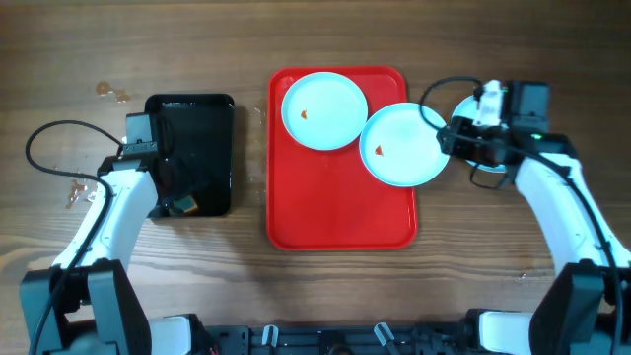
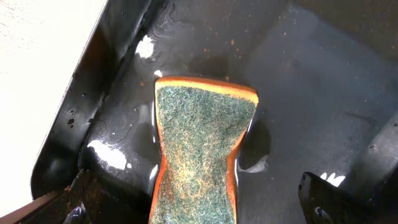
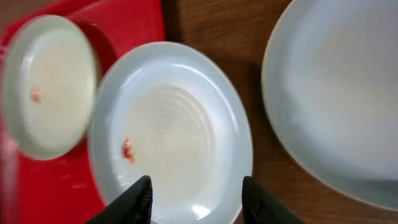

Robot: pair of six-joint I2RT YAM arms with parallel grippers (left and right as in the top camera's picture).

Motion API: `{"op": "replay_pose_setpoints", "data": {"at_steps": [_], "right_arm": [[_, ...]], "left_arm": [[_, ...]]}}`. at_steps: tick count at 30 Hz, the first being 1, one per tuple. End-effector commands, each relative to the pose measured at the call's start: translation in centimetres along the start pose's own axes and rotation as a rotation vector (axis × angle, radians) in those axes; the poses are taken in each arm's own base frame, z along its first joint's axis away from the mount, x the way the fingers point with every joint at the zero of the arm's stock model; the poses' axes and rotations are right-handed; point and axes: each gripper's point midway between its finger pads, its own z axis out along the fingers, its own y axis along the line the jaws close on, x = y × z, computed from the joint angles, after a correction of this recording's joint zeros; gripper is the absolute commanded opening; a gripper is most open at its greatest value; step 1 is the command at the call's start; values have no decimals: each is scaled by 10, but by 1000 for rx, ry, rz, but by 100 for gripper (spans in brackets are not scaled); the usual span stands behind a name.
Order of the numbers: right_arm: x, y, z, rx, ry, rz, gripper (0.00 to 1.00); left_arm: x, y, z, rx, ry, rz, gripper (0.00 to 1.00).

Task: Clean dirty plates on tray and stack at the side
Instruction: 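Place the lifted plate on the table right of the red tray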

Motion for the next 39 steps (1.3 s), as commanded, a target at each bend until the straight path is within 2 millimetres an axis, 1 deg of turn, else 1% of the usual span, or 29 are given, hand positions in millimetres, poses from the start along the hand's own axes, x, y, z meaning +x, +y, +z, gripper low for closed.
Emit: {"op": "replay_pose_setpoints", "data": {"at_steps": [1, 3, 5, 6, 8, 9, 10, 14, 18, 20, 22, 23, 26, 29, 31, 34, 35, 36, 37, 38, 39], "right_arm": [[-7, -21, 19, 166, -18, -58, 47], [-4, -29, 29, 197, -1, -55, 47], [2, -36, 39, 221, 27, -52, 42], [5, -37, 43, 222, 41, -50, 37], [8, -35, 44, 209, 53, -48, 19], [9, -32, 44, 191, 59, -47, 8], [12, -30, 43, 177, 68, -45, 4], [25, -26, 25, 178, 113, 50, 4], [38, 0, -8, 64, 151, 76, 4], [48, 10, -20, 21, 180, 99, 4], [61, 19, -27, -3, 231, 153, 4], [69, 25, -28, -16, 266, 154, 4], [91, 39, -22, -23, 331, 142, 4], [111, 59, -8, -20, 344, 106, 4], [112, 61, -2, 19, 326, 123, 4], [116, 74, 1, 8, 319, 134, 4], [118, 77, 1, 5, 322, 131, 6], [119, 80, 1, 1, 323, 122, 18], [116, 83, 2, -13, 308, 95, 22], [111, 85, 4, -34, 287, 36, 23], [104, 93, 5, -86, 258, -71, 22]], "left_arm": [[0, 1, -1, 4, -6, 4, 100], [0, 1, -1, 4, -6, 4, 100], [0, 1, -1, 4, -7, 4, 100], [0, 1, -1, 4, -7, 4, 100], [0, 1, -1, 4, -7, 4, 100], [0, 1, -1, 4, -7, 4, 100], [0, 1, -1, 4, -7, 4, 100], [0, 1, -1, 4, -7, 4, 100], [0, 1, -1, 4, -6, 4, 100], [0, 1, -1, 4, -6, 4, 100], [0, 1, -1, 4, -7, 4, 100], [0, 1, -1, 4, -7, 4, 100], [0, 1, -1, 4, -6, 4, 100], [0, 1, -1, 4, -6, 4, 100], [0, 1, -1, 4, -6, 4, 100], [0, 1, -1, 4, -7, 5, 100], [0, 1, -1, 4, -6, 4, 100], [0, 1, -1, 4, -7, 4, 100], [0, 1, -1, 4, -6, 4, 100], [0, 1, -1, 4, -6, 4, 100], [0, 1, -1, 4, -7, 5, 100]]}}
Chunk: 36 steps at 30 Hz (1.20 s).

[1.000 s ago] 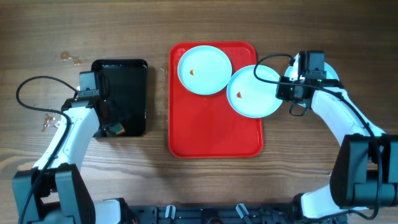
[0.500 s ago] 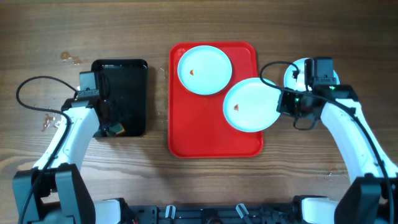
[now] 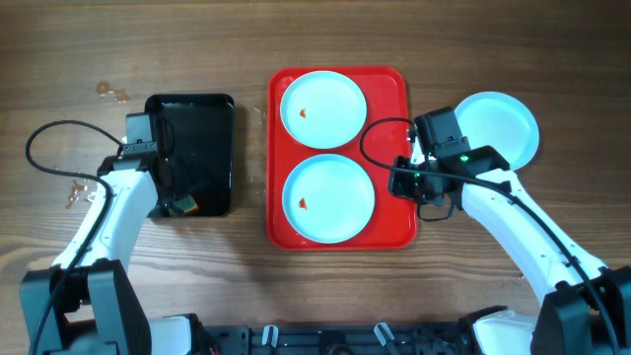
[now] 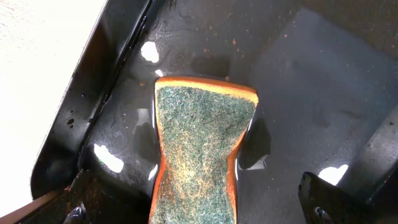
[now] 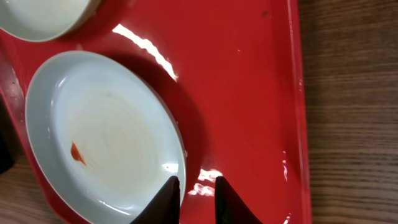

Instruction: Clean dirty plates on tray and stack at the side

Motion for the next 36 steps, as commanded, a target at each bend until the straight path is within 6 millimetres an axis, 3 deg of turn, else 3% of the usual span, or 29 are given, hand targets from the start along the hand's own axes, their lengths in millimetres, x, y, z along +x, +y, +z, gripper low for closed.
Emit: {"op": "replay_pose_setpoints", "data": {"at_steps": [1, 3, 4, 9, 13, 16, 19, 21, 24, 28, 33, 36], "right_arm": [[-11, 17, 4, -75, -48, -267, 22], [-6, 34, 2, -171, -42, -470, 25], [-5, 34, 3, -173, -37, -485, 26], [2, 28, 24, -169, -8, -491, 28], [19, 27, 54, -154, 80, -506, 33], [23, 26, 69, -143, 106, -483, 33], [17, 12, 78, -60, 96, -418, 26], [13, 1, 82, 8, 82, -366, 13], [9, -21, 80, 136, 57, -191, 4], [17, -30, 75, 184, 75, 16, 4], [24, -31, 61, 217, 102, 132, 4], [20, -26, 54, 204, 89, 105, 8]], "left_arm": [[0, 1, -1, 4, -7, 5, 100], [0, 1, -1, 4, -7, 4, 100], [0, 1, -1, 4, -7, 5, 100], [0, 1, -1, 4, -7, 4, 100], [-21, -8, -3, 38, -90, -7, 100], [-22, -8, -3, 39, -93, -8, 100], [-26, -15, -3, 74, -107, -13, 100], [-16, -32, -5, 180, -54, -5, 100], [18, -59, -13, 356, 111, 4, 100], [23, -84, -26, 517, 145, 43, 100], [26, -91, -30, 563, 166, 33, 100], [33, -87, -31, 546, 197, 27, 100]]}}
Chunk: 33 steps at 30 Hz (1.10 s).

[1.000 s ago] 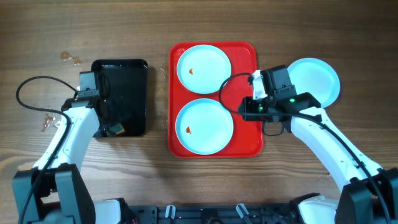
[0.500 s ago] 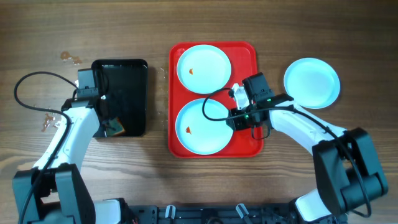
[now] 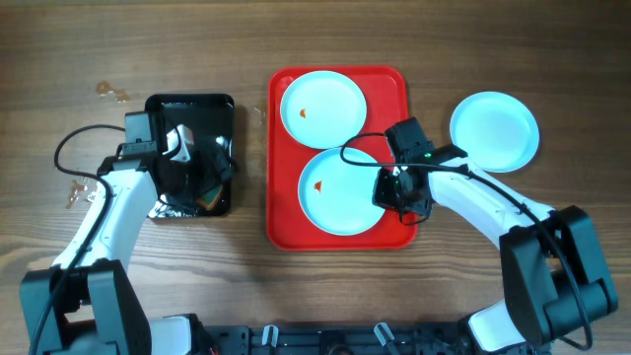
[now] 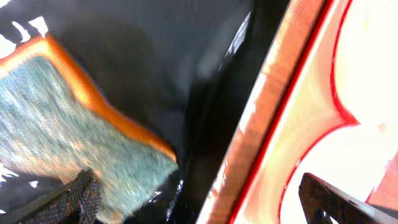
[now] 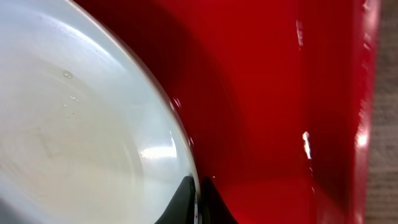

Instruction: Clean dirty plates on tray and stack at the side

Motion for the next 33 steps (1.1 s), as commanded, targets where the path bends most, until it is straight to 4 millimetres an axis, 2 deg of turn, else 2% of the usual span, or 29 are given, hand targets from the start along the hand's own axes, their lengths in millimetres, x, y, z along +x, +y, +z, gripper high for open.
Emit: {"op": "replay_pose_setpoints", "data": {"at_steps": [1, 4, 6, 8, 9, 13, 15, 17, 18, 22, 23, 26, 31, 33], "right_arm": [[-10, -7, -8, 50, -56, -9, 14], [-12, -7, -9, 58, -64, -111, 23], [-12, -8, -9, 59, -65, -132, 24], [-12, -7, -9, 59, -65, -132, 24], [-12, -7, -9, 58, -67, -132, 24], [-14, -6, -9, 53, -74, -139, 24], [-14, -6, -9, 54, -73, -145, 24], [-14, -6, -9, 53, -73, -145, 24], [-14, -6, -9, 53, -73, -145, 24], [-14, -6, -9, 53, -74, -144, 24], [-14, -6, -9, 52, -73, -144, 24], [-14, -4, -9, 41, -70, -145, 25], [-14, -3, -9, 40, -72, -145, 24], [-14, -3, -9, 39, -73, -145, 24]], "left_arm": [[2, -7, -7, 39, 12, 10, 100], [-16, -8, -25, -12, -68, 32, 96], [-27, 2, -39, -116, -142, 50, 85], [-26, 19, -46, -234, -172, 2, 73], [-20, 29, -47, -294, -172, -77, 67], [0, 49, -30, -360, -142, -318, 65], [2, 57, -16, -358, -152, -398, 64], [-3, 59, -5, -348, -166, -398, 53], [-5, 61, 0, -348, -166, -398, 41], [-7, 67, 15, -361, -147, -394, 4], [-6, 68, 18, -366, -136, -377, 4], [-14, 46, 18, -274, -95, -141, 4], [-56, 2, -27, -217, -163, 131, 4], [-63, -4, -34, -215, -190, 190, 4]]}}
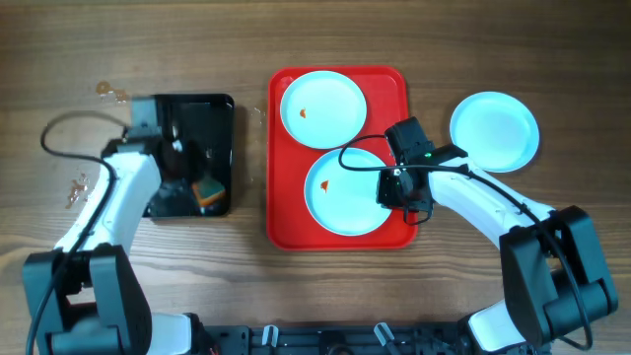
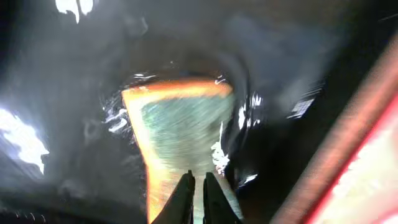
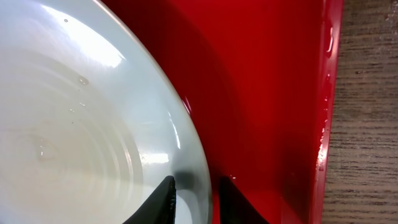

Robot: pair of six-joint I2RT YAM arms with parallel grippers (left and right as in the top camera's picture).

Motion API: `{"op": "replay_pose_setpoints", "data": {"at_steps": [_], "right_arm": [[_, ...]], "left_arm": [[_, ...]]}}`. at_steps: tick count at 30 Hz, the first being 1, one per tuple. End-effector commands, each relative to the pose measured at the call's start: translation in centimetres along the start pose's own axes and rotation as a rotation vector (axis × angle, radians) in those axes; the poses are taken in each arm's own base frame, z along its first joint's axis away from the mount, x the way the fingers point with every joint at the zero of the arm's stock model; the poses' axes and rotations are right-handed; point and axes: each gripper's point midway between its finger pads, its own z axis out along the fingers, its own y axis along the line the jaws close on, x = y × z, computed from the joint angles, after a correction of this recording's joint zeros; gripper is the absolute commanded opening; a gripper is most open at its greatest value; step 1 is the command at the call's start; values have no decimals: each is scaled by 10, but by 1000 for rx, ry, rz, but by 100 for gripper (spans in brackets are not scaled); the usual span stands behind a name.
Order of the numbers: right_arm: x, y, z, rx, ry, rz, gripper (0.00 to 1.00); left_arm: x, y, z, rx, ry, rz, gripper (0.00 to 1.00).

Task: Clean dirty plates on tray and stack at the side
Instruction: 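Grasp the sponge with the left gripper and lift it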

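Note:
Two pale blue plates lie on the red tray (image 1: 286,222). The far plate (image 1: 323,108) carries a red spot, and so does the near plate (image 1: 345,190). My right gripper (image 3: 196,190) is open, its fingers astride the near plate's right rim (image 3: 193,155). A third plate (image 1: 494,131) without spots sits on the table to the right. The orange sponge (image 2: 180,124), green face up, lies in water in the black tray (image 1: 187,100). My left gripper (image 2: 196,186) is shut, tips over the sponge's face. Whether it pinches any sponge is not visible.
Small stains (image 1: 108,91) mark the wood beyond the black tray's far left corner. A black cable (image 1: 59,128) loops beside the left arm. The red tray's right wall (image 3: 329,93) stands just right of my right fingers.
My right gripper, then shut on the near plate's rim, now stands open astride it. My left gripper, then wide open near the black tray's right side, is shut over the sponge.
First the spotted plate hung over the red tray's right edge at my right gripper, and my left gripper stood open over the sponge. Then the plate lay on the tray's near half, rim between the fingers. Later they were shut on it; now they are open.

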Motion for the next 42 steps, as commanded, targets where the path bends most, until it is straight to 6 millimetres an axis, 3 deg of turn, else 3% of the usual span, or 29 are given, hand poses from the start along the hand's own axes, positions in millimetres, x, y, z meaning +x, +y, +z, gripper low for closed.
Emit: {"op": "replay_pose_setpoints", "data": {"at_steps": [1, 4, 7, 8, 9, 11, 12, 13, 14, 16, 19, 24, 27, 30, 34, 37, 39, 42], "right_arm": [[-7, 4, -8, -12, -34, -14, 24], [-7, 4, -8, -12, -33, -14, 24], [-7, 4, -8, -11, -33, -15, 24], [-7, 4, -8, -12, -33, -15, 24], [-7, 4, -8, -12, -33, -14, 24], [-8, 5, -8, -17, -35, -14, 24], [-8, 5, -8, -17, -35, -15, 24], [-8, 5, -8, -17, -34, -15, 24], [-7, 6, -8, -20, -33, -15, 24], [-7, 6, -8, -24, -32, -15, 24], [-7, 7, -8, -27, -30, -15, 24], [-7, 7, -8, -26, -30, -15, 24], [-7, 7, -8, -27, -30, -15, 24], [-7, 7, -8, -27, -30, -15, 24], [-7, 7, -8, -27, -30, -15, 24], [-7, 7, -8, -26, -30, -15, 24], [-7, 7, -8, -26, -30, -15, 24], [-7, 7, -8, -27, -30, -15, 24]], "left_arm": [[-26, -17, -25, 39, -98, 197, 4], [-24, 4, -12, -65, -90, 189, 4], [-2, 9, 12, -62, 7, 185, 4], [5, 12, 20, -67, 38, 184, 15], [10, 14, 27, -72, 56, 182, 40], [16, 14, 39, -72, 80, 188, 43], [19, 13, 44, -70, 94, 192, 41], [22, 9, 51, -63, 105, 203, 22], [23, 8, 54, -61, 107, 207, 12], [22, 6, 56, -58, 105, 214, 4], [15, 4, 47, -66, 85, 220, 4], [-15, -5, 1, -98, -3, 281, 4], [-17, -5, -6, -99, -21, 282, 4], [-10, -1, 2, -110, 9, 281, 4], [6, 10, 26, -126, 56, 274, 29], [11, 14, 40, -128, 62, 275, 34], [14, 16, 47, -133, 77, 274, 32], [17, 19, 54, -139, 93, 273, 21]]}}
